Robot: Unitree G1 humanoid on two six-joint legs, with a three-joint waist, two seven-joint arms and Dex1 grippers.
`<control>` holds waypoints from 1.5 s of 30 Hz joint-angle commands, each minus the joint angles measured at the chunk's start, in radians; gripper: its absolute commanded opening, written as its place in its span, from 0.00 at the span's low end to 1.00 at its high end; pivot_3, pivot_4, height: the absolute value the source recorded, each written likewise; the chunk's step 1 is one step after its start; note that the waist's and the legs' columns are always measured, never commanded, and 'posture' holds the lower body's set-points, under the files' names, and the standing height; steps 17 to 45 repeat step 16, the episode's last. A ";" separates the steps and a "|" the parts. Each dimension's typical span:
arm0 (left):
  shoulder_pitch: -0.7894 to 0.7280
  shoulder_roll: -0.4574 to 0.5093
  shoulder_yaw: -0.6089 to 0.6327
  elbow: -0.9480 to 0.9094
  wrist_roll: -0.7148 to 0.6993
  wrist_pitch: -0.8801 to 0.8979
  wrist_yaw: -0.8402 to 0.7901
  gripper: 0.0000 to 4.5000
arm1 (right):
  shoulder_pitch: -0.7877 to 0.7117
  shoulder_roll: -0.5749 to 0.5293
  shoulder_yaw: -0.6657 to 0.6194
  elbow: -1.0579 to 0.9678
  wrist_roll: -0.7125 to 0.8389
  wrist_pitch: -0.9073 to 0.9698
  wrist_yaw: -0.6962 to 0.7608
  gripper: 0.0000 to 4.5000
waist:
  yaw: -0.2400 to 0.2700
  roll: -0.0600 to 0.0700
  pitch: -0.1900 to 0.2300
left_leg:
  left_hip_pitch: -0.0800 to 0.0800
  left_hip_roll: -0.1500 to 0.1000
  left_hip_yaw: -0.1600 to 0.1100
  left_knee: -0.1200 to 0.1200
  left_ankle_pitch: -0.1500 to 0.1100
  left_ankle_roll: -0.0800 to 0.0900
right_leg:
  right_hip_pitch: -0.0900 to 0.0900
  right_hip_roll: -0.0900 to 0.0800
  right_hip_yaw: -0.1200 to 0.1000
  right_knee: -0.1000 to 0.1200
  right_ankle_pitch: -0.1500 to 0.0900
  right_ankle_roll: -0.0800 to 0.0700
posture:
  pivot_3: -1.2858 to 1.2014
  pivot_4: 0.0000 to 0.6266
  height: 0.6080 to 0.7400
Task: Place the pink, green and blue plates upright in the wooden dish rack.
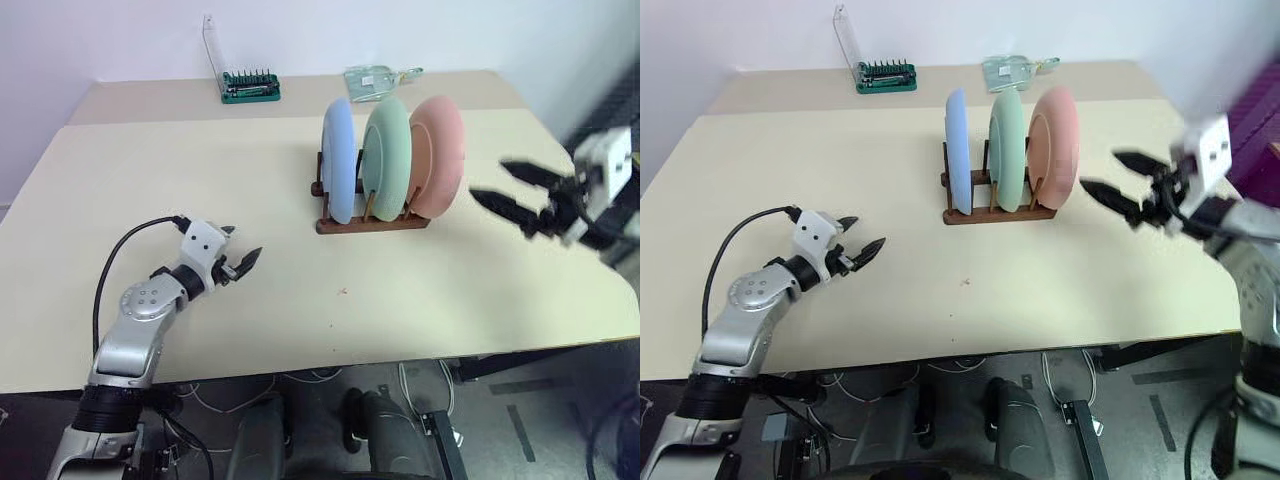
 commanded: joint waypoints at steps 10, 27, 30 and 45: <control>0.084 0.019 0.079 -0.070 -0.057 0.033 -0.030 0.78 | -0.043 0.077 0.067 0.149 -0.079 -0.168 0.016 0.80 | 0.006 0.001 0.000 | 0.001 0.000 0.000 0.000 0.000 0.000 | 0.000 0.001 0.001 0.000 0.000 0.000 | 0.52 0.24 0.92; 0.127 0.008 0.084 -0.097 -0.044 0.035 -0.008 0.78 | -0.053 0.079 0.111 0.179 -0.109 -0.203 0.040 0.80 | 0.010 0.001 0.000 | 0.001 0.000 0.000 0.001 0.000 0.000 | 0.001 -0.001 0.001 0.000 0.000 -0.001 | 0.52 0.24 0.92; 0.127 0.008 0.084 -0.097 -0.044 0.035 -0.008 0.78 | -0.053 0.079 0.111 0.179 -0.109 -0.203 0.040 0.80 | 0.010 0.001 0.000 | 0.001 0.000 0.000 0.001 0.000 0.000 | 0.001 -0.001 0.001 0.000 0.000 -0.001 | 0.52 0.24 0.92; 0.127 0.008 0.084 -0.097 -0.044 0.035 -0.008 0.78 | -0.053 0.079 0.111 0.179 -0.109 -0.203 0.040 0.80 | 0.010 0.001 0.000 | 0.001 0.000 0.000 0.001 0.000 0.000 | 0.001 -0.001 0.001 0.000 0.000 -0.001 | 0.52 0.24 0.92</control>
